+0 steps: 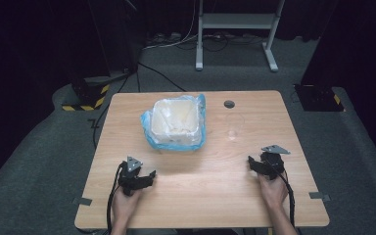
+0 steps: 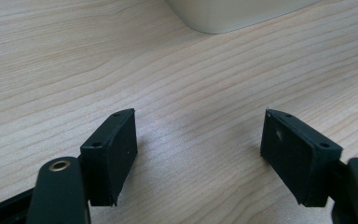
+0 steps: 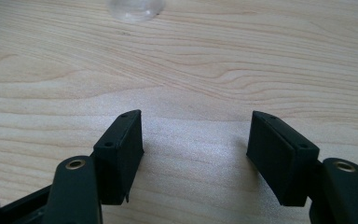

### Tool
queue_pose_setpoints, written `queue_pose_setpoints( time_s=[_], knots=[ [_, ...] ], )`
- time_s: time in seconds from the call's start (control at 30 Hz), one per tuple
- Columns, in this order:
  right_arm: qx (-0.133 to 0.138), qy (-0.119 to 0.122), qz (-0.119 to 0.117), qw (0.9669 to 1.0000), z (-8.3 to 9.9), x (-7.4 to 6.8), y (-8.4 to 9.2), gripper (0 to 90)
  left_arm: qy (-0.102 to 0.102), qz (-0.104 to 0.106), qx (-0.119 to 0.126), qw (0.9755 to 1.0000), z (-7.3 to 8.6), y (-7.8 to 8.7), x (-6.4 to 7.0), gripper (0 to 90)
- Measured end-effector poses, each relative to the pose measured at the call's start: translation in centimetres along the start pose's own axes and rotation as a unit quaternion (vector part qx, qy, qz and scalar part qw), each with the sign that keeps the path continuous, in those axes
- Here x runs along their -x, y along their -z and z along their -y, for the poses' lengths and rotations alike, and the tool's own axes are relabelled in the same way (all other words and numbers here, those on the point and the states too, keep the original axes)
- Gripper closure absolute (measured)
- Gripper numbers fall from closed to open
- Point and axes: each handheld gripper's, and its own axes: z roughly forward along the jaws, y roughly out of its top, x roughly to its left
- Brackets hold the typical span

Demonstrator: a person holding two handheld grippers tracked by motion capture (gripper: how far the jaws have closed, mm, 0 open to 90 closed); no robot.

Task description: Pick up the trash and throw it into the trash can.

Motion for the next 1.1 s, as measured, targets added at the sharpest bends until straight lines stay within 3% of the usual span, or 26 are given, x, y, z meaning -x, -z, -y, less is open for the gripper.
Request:
queue_pose_setpoints(
  time_s=[0.6, 0.73, 0.93, 1.1],
  knots=[
    [0.0, -0.002, 0.001, 1.0, 0.0, 0.0, 0.0, 35.3, 0.0, 0.0, 0.0, 1.0, 0.0, 0.0, 0.0, 26.8],
    [0.0, -0.007, 0.008, 0.9999, 0.0, 0.0, 0.1, 40.8, 0.0, 0.0, 0.0, 1.0, 0.0, 0.0, 0.0, 26.8],
    [-0.007, -0.011, -0.004, 0.9999, -0.2, 0.3, 0.3, 43.9, 0.0, 0.0, 0.0, 1.0, 0.0, 0.0, 0.0, 26.8],
    [0.009, -0.018, -0.018, 0.9996, -0.7, 0.4, 1.1, 46.5, 0.0, 0.0, 0.0, 1.0, 0.0, 0.0, 0.0, 26.8]
  ],
)
